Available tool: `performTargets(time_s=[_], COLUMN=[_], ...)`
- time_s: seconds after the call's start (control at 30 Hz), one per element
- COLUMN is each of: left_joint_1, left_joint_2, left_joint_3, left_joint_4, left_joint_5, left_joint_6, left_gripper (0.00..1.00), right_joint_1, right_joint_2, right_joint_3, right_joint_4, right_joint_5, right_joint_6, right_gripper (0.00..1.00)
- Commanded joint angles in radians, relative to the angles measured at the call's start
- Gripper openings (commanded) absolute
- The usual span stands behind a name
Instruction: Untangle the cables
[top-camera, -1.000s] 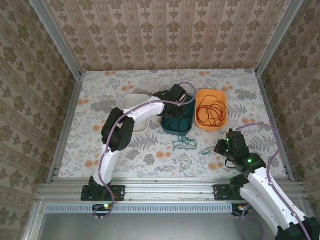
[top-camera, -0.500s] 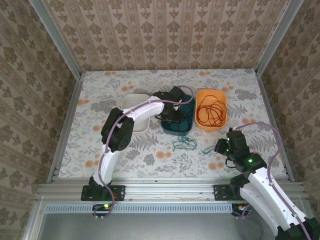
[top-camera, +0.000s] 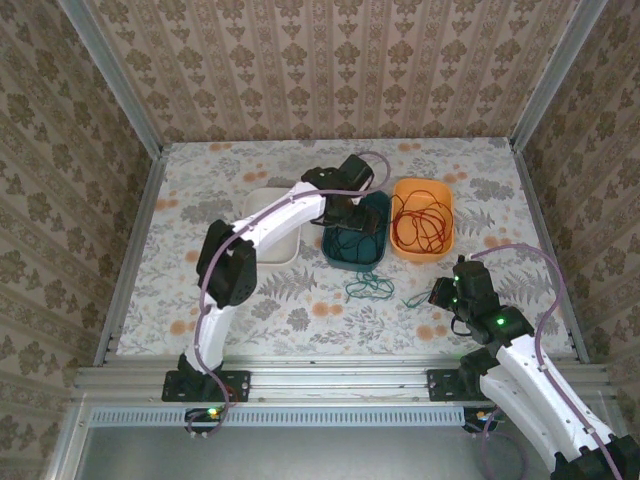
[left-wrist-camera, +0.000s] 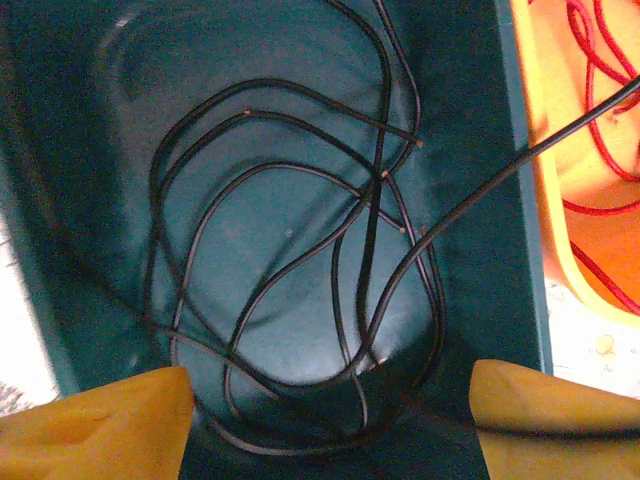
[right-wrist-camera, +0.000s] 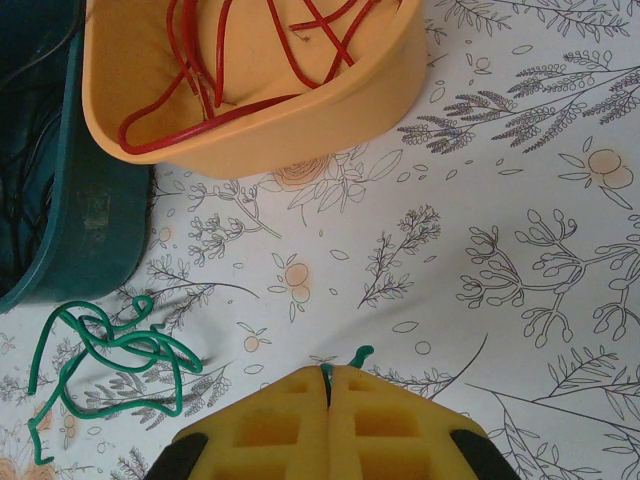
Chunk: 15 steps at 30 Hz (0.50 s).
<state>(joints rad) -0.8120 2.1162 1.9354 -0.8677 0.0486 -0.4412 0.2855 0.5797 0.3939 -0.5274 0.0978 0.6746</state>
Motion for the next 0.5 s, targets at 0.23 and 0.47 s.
performTargets(time_s=[0.23,0.47], left_joint_1=[0.021,0.011], left_joint_2=[-0.097,-0.172], left_joint_3=[-0.110,-0.233], left_joint_4=[0.190,0.416], left_joint_5=[0.041,0.276], left_joint_6=[0.011,0.131], left_gripper=[0.58,0.70], right_joint_1=[-0.005,-0.005], right_joint_2=[0.004,-0.020], right_joint_3=[0.026,0.024], right_joint_4=[0.021,0.005], right_joint_5=[-0.023,-0.024], right_joint_6=[-0.013,-0.014], right_gripper=[0.00,0.00])
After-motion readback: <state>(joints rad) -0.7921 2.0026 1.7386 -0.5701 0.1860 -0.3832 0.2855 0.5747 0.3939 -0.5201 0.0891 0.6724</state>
